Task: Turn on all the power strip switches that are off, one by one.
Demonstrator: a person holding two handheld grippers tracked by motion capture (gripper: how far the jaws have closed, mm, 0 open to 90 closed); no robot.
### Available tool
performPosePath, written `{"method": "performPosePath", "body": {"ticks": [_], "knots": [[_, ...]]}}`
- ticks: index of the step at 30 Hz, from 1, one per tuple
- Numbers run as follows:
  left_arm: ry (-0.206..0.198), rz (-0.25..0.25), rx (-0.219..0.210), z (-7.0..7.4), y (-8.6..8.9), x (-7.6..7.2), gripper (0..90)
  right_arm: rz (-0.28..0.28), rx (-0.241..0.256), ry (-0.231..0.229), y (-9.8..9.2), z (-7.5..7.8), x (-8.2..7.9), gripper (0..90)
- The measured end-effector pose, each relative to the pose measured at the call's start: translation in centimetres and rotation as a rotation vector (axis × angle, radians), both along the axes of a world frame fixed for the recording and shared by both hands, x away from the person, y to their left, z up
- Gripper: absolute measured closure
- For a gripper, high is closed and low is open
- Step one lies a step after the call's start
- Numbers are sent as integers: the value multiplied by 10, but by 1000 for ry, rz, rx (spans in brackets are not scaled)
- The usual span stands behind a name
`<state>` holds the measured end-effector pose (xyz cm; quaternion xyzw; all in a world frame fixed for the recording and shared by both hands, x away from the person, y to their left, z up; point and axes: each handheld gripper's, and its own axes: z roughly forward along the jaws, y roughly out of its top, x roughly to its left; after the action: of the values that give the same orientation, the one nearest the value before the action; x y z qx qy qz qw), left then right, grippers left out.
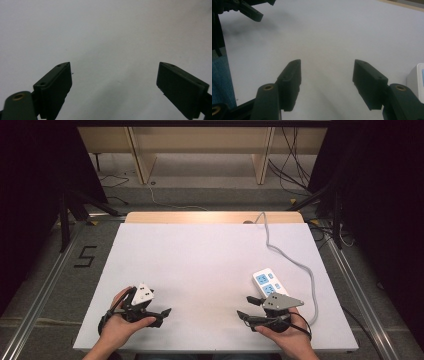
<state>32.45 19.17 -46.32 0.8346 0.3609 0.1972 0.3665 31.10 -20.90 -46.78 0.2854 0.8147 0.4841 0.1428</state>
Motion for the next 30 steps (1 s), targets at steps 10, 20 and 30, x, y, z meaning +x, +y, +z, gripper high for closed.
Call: {"method": "performPosePath", "body": {"ticks": [10, 20, 30], "knots": [[-23, 0, 5, 0, 1, 0, 149, -16, -20, -12, -1, 6, 0, 524], [-13, 12, 0, 0, 2, 2, 151, -37, -126, -23, -2, 13, 5, 878], [-17, 9, 15, 0, 2, 2, 153, -92, -145, 40, -10, 22, 9, 900]]}}
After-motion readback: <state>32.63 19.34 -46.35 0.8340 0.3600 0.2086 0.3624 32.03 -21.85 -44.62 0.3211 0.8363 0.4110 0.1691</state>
